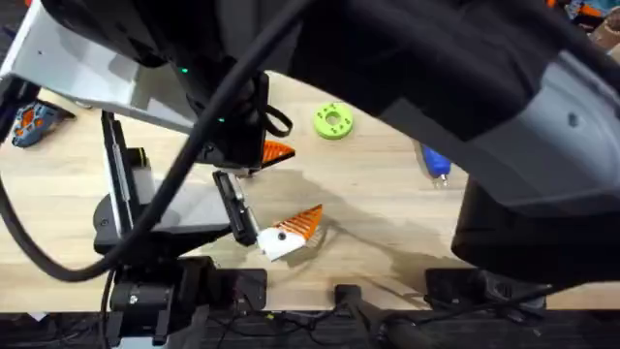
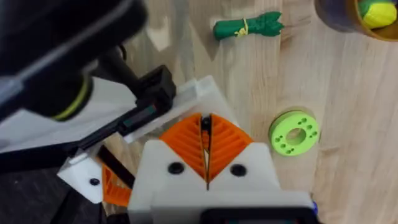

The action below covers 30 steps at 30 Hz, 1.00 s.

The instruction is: Pick up the gripper from the table and insert it into the empty holder that is missing its gripper. Then pick up a screw, insert it into the mounting hole, and use the screwdriver to tighten it. Finally, clean up the table by picking up the vegetable and placing it into the bucket.

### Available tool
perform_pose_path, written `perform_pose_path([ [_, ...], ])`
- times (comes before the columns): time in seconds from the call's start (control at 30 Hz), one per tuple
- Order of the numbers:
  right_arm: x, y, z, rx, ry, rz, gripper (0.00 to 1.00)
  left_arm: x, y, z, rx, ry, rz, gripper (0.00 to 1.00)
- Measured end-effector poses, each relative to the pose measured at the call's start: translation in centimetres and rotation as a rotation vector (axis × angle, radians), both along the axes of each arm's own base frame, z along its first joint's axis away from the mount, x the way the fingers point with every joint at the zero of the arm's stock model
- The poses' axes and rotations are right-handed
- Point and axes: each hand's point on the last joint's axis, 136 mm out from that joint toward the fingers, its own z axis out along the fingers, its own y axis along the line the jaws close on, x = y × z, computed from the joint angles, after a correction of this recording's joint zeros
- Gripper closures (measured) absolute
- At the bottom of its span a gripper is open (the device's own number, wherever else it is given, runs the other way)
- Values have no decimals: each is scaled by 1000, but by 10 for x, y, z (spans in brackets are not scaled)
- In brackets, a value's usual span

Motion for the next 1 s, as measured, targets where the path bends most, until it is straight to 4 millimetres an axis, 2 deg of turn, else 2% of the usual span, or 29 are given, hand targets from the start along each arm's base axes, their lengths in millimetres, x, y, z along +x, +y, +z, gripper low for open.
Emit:
perform_pose_path([
  [0.3,0,0,0,-1,1,-3,978,0,0,0,0,0,-1,15],
  [0.37,0,-1,0,-4,2,-3,843,0,0,0,0,0,-1,16],
  [0.5,-1,-2,0,-6,4,-6,657,-1,0,0,-1,2,-3,15],
  [0.83,0,-7,-1,-27,3,-10,316,-2,-1,0,0,-2,-11,16],
  [0.93,3,-10,-1,-37,-6,-10,63,-3,-1,0,1,-6,-16,15],
  [1.0,6,-11,0,-37,-12,-16,9,-3,-1,0,1,-7,-19,15],
])
